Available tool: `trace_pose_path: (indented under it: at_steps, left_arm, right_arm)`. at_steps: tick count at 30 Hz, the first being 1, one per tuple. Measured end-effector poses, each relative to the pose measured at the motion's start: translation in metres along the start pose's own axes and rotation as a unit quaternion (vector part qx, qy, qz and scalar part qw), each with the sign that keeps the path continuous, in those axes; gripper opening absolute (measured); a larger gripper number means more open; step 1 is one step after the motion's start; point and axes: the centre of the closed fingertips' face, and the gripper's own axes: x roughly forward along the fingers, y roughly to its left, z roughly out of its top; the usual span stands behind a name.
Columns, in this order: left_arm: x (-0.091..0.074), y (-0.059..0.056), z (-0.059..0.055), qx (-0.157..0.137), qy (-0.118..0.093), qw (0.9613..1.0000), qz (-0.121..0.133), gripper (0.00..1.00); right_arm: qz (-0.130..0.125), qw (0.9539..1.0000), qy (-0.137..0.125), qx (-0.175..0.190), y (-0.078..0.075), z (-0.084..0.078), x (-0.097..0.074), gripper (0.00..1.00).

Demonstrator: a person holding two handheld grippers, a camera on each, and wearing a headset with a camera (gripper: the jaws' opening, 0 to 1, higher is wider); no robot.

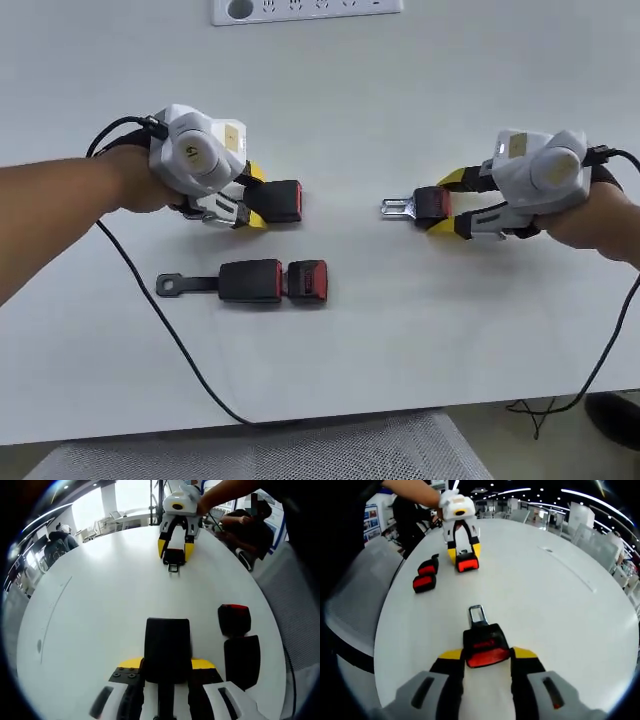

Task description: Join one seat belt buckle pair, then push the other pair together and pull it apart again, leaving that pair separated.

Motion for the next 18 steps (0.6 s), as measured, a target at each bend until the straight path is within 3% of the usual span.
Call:
trace_pose_path:
  at_steps: [18]
  left_arm:
    - [0.000,-0.002,0.000,0.002,0.003,1.0000,-0.001,0.34]
  right_arm:
    - [0.003,0.9999,0.010,0.007,-0.011,-0.008,-0.016,0.36]
